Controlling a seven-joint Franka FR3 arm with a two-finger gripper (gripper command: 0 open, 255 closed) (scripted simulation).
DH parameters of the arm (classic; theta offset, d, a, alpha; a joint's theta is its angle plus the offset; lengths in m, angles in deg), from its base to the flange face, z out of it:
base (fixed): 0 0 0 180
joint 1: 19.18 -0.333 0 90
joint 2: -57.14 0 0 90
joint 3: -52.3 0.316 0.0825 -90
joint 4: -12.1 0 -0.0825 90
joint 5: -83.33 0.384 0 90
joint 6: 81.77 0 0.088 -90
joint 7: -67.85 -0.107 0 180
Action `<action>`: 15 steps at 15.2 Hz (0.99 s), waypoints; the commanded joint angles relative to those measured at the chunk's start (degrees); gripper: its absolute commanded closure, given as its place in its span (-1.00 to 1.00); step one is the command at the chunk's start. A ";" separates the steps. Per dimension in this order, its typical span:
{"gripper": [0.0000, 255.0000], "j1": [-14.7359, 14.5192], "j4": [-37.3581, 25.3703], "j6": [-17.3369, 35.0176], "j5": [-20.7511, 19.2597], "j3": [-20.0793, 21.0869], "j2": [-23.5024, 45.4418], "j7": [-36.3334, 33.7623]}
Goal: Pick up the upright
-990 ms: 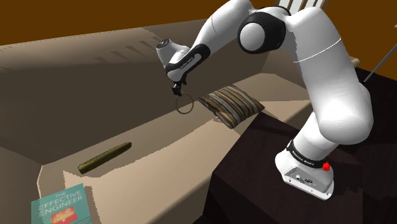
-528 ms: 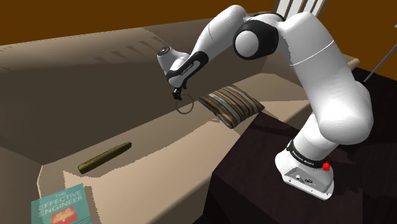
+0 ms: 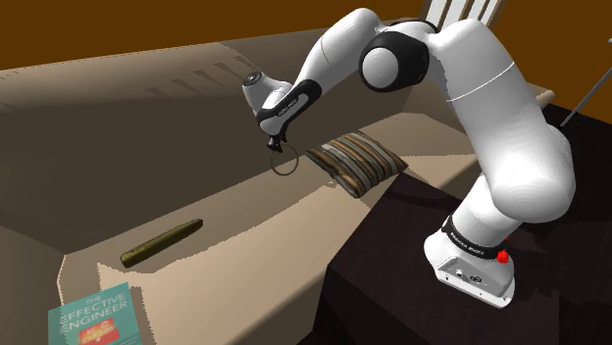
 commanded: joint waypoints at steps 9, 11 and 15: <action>1.00 0.12 1.31 -2.57 0.50 0.40 -4.00 1.19; 1.00 0.15 1.56 -3.36 0.65 0.50 -5.08 1.55; 1.00 0.21 1.89 -5.00 0.97 0.71 -7.16 2.29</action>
